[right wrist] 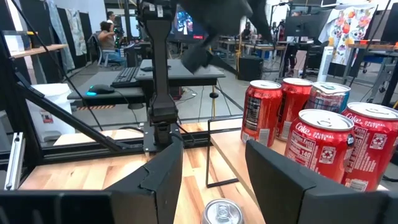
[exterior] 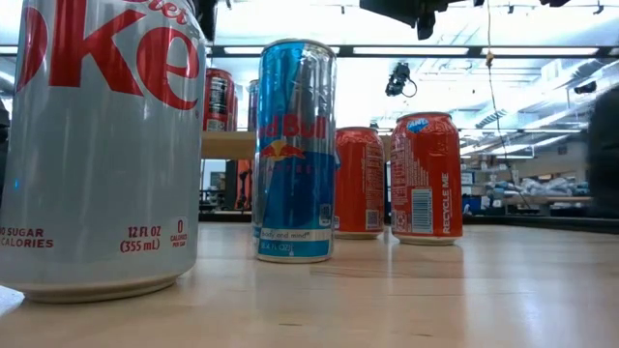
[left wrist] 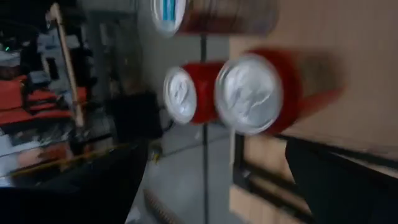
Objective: Place canned beverage on shelf
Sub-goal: Put the orange soda can on the shelf
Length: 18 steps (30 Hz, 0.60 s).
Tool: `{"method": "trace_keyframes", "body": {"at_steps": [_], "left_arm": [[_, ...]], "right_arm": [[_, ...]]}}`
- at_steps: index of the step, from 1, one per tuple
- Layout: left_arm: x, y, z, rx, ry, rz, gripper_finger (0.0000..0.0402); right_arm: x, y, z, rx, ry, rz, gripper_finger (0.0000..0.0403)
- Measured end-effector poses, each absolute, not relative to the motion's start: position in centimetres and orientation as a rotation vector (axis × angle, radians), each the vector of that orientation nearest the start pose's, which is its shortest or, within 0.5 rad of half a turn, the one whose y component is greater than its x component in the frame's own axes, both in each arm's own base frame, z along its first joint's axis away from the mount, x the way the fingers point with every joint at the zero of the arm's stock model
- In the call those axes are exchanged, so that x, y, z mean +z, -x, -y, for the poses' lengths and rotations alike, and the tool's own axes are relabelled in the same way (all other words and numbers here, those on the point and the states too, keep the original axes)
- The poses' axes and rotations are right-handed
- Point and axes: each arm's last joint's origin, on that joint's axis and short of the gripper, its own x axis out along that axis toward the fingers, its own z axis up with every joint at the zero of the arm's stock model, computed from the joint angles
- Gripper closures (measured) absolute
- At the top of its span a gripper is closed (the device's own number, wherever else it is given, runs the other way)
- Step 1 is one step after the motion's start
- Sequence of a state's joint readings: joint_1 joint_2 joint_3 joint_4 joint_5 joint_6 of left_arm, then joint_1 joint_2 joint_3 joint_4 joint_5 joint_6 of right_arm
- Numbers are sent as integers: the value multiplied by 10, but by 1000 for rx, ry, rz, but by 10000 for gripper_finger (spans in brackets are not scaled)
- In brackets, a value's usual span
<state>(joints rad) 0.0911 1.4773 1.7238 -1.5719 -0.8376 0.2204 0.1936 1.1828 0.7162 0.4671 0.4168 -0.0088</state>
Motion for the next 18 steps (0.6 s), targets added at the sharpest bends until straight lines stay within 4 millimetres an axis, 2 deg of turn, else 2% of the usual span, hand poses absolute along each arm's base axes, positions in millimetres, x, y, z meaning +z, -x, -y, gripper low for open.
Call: {"method": "trace_keyframes", "body": {"at_steps": [3, 9, 14, 18], "left_arm": [[402, -241, -26, 548, -575, -1301, 10], [395, -255, 7, 260, -230, -1177, 10], [383, -268, 32, 158, -205, -1113, 10], [368, -275, 43, 124, -225, -1102, 10]], "right_arm": [[292, -258, -39, -223, 7, 3, 218], [291, -258, -39, -223, 10, 0, 218], [292, -258, -39, -223, 5, 3, 218], [292, -258, -39, -223, 2, 3, 218]]}}
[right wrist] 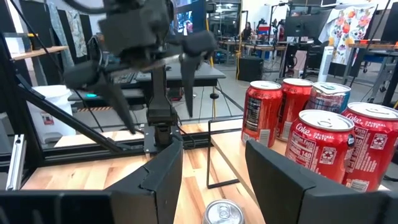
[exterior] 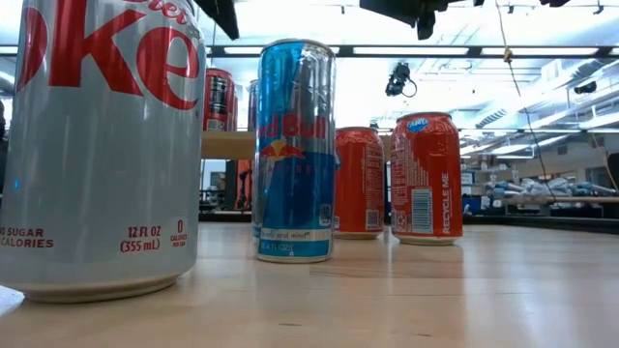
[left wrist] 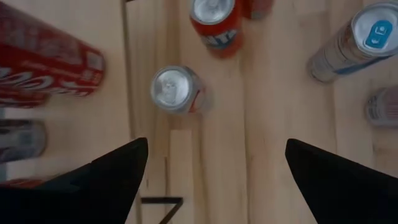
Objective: Place canned beverage on shelf
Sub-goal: Put the orange soda can on the shelf
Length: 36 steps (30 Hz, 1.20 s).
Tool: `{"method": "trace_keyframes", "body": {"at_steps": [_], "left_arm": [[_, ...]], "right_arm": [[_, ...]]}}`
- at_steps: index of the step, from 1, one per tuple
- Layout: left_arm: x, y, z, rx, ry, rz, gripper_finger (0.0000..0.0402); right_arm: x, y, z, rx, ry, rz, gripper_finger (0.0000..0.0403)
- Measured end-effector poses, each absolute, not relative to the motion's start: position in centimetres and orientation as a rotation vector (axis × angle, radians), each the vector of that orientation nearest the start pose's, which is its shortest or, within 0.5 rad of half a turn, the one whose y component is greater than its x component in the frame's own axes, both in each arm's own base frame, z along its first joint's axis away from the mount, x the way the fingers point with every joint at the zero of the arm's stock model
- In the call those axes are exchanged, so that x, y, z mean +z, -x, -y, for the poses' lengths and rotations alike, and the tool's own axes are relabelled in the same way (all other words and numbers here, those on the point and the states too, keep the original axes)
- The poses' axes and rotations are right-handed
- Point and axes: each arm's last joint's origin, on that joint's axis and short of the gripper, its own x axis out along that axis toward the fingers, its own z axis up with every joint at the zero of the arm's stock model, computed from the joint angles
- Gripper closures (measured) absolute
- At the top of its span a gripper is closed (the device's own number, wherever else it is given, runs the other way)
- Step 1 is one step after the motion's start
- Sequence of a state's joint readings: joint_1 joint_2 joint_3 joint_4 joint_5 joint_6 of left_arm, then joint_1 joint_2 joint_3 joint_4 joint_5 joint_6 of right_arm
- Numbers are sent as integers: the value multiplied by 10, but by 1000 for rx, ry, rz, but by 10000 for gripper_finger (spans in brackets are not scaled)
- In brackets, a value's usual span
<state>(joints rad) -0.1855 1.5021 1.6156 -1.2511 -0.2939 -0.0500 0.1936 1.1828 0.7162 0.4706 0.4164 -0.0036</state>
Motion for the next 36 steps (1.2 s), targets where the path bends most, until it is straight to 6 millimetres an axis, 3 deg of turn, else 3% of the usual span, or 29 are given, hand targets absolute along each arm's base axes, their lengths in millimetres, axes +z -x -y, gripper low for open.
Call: {"method": "trace_keyframes", "body": {"at_steps": [12, 20, 26, 32, 36], "left_arm": [[309, -290, 59, 88, -243, -1075, 10], [293, -289, 81, -14, -322, -957, 10], [290, -266, 97, -46, -307, -802, 10], [309, -234, 108, -15, -262, -544, 10], [328, -226, 110, 7, -248, -392, 10]], "right_arm": [[289, -258, -40, -180, -8, -13, 218], [271, -272, -35, -189, 6, -119, 218], [269, -294, -38, -223, 16, -322, 218], [281, -316, -50, -218, 113, -508, 213], [293, -326, -54, -202, 165, -687, 191]]}}
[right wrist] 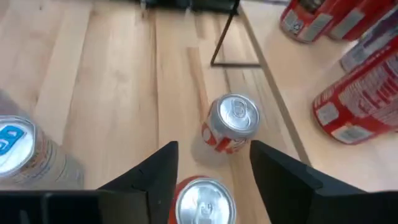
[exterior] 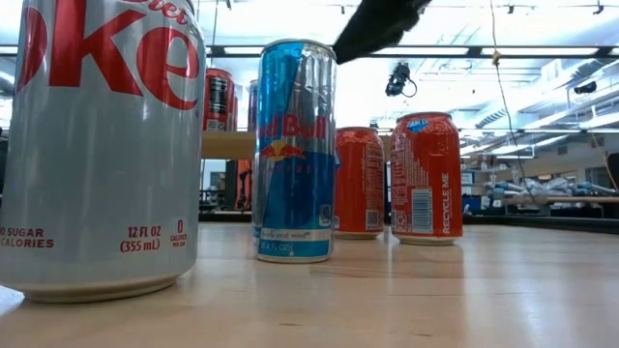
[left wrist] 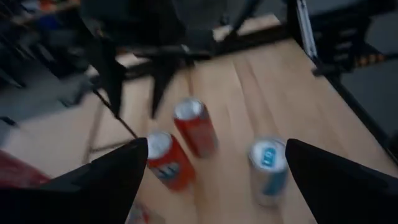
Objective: Place canned beverage on shelf
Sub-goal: Put the orange soda can on the shelf
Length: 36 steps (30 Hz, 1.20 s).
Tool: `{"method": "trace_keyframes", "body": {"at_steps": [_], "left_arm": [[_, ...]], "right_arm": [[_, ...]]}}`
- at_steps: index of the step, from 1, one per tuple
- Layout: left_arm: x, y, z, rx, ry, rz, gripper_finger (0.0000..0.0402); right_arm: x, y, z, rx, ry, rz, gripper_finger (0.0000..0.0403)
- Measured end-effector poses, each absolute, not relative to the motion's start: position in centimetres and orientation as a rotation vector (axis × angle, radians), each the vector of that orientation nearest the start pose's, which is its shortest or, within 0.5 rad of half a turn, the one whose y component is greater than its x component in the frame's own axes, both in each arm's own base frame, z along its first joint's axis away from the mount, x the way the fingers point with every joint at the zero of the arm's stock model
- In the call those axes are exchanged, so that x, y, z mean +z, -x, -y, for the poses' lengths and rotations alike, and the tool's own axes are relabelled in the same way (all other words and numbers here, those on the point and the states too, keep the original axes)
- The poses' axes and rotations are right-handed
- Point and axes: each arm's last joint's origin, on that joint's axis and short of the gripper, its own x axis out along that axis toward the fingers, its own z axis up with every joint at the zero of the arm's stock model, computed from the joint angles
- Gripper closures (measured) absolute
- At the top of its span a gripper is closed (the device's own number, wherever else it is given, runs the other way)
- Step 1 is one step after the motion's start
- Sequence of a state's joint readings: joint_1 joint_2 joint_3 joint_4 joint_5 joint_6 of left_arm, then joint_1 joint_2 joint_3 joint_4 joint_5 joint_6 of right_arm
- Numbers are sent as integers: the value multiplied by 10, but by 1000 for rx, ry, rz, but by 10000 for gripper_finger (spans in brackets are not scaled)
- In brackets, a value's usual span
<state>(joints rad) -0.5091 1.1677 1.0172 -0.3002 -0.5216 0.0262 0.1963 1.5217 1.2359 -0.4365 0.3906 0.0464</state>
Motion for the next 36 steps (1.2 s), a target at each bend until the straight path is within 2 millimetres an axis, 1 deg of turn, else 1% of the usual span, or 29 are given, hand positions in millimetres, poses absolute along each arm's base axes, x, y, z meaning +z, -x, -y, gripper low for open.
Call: {"method": "trace_keyframes", "body": {"at_steps": [3, 5, 7, 9, 13, 14, 16, 18, 22, 25, 28, 31, 34, 36], "left_arm": [[340, -228, 111, 29, -265, -285, 10], [345, -230, 113, 24, -293, -237, 10], [348, -230, 114, 19, -314, -205, 10], [344, -231, 115, 17, -328, -171, 10], [319, -230, 115, 16, -364, -129, 10], [316, -229, 115, 22, -374, -108, 10], [316, -224, 109, 56, -366, -70, 10], [317, -221, 102, 79, -346, -55, 10], [314, -207, 91, 97, -318, -44, 10], [311, -196, 83, 112, -285, -26, 10], [303, -189, 74, 153, -271, -18, 10], [295, -184, 64, 210, -267, -29, 10], [290, -184, 55, 256, -248, -44, 10], [290, -185, 52, 275, -219, -38, 10]], "right_arm": [[294, -333, -54, -173, 200, -830, 165], [295, -338, -55, -157, 222, -887, 144], [297, -342, -55, -155, 235, -906, 125], [293, -345, -53, -154, 246, -925, 107], [281, -348, -44, -163, 248, -998, 81], [281, -349, -42, -158, 238, -998, 76], [279, -351, -37, -133, 211, -1008, 67], [275, -354, -34, -111, 203, -1014, 61], [271, -359, -27, -109, 200, -1013, 57], [270, -359, -24, -112, 205, -1020, 57], [277, -355, -24, -104, 200, -1003, 57], [289, -354, -18, -150, 213, -977, 57], [300, -358, -7, -189, 205, -920, 57], [302, -360, 4, -217, 194, -895, 57]]}}
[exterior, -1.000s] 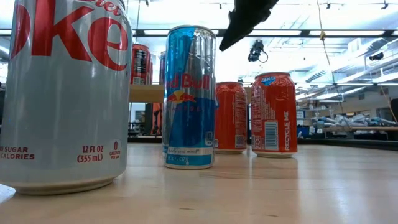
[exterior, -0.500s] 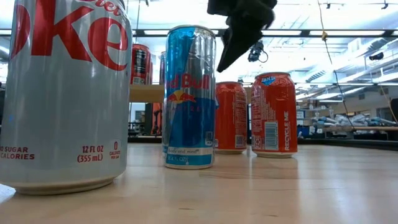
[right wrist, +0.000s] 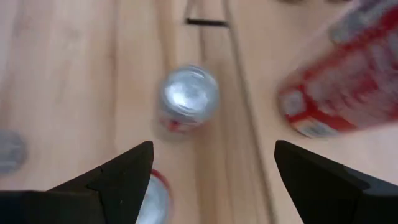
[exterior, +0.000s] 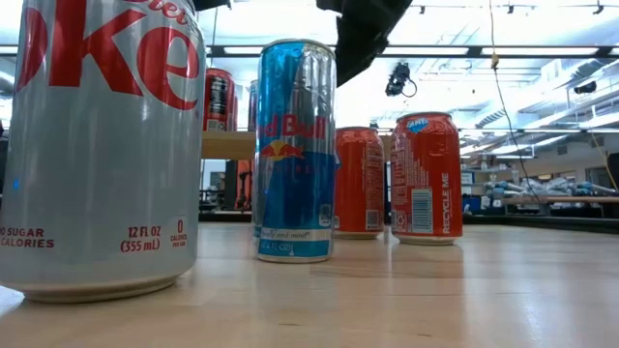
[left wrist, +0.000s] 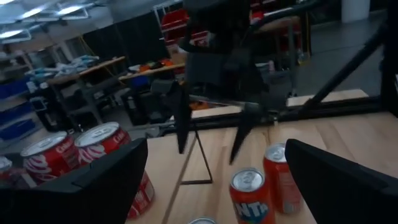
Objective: Place canned beverage on shelf
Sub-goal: Put the orange soda can on the shelf
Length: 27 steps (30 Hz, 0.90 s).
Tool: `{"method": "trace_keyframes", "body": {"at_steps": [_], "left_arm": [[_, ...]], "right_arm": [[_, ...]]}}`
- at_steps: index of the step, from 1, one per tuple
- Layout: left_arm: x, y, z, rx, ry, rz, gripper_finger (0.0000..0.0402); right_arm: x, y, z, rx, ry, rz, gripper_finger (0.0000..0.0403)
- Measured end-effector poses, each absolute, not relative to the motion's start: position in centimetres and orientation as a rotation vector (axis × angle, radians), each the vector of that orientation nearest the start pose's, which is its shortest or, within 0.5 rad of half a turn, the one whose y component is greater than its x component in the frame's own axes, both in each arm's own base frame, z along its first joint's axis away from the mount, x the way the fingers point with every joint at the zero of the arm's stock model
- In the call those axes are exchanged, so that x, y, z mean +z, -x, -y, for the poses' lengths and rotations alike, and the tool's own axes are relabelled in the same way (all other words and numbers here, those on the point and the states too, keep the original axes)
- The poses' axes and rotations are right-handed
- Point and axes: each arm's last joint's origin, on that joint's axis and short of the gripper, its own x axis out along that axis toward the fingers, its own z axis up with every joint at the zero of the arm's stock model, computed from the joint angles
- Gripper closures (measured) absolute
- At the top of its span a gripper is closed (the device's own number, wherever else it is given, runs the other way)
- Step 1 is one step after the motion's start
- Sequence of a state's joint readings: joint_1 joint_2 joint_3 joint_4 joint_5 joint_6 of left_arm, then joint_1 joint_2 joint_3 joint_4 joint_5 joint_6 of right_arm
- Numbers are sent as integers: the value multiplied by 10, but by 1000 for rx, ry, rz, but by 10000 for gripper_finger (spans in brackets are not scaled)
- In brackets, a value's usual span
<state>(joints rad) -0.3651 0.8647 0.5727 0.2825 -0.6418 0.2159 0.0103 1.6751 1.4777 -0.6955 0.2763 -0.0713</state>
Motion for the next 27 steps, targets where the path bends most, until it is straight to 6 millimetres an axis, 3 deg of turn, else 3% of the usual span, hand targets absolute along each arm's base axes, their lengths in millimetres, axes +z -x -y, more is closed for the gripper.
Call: {"method": "trace_keyframes", "body": {"at_steps": [7, 13, 27], "left_arm": [[290, -186, 47, 339, -167, -39, 10], [291, -184, 46, 395, -157, -38, 10], [291, -184, 45, 400, -143, -34, 10]], "right_arm": [[303, -359, 48, -400, 154, -879, 57], [307, -363, 70, -370, 105, -801, 57], [284, -367, 81, -299, 26, -699, 57]]}}
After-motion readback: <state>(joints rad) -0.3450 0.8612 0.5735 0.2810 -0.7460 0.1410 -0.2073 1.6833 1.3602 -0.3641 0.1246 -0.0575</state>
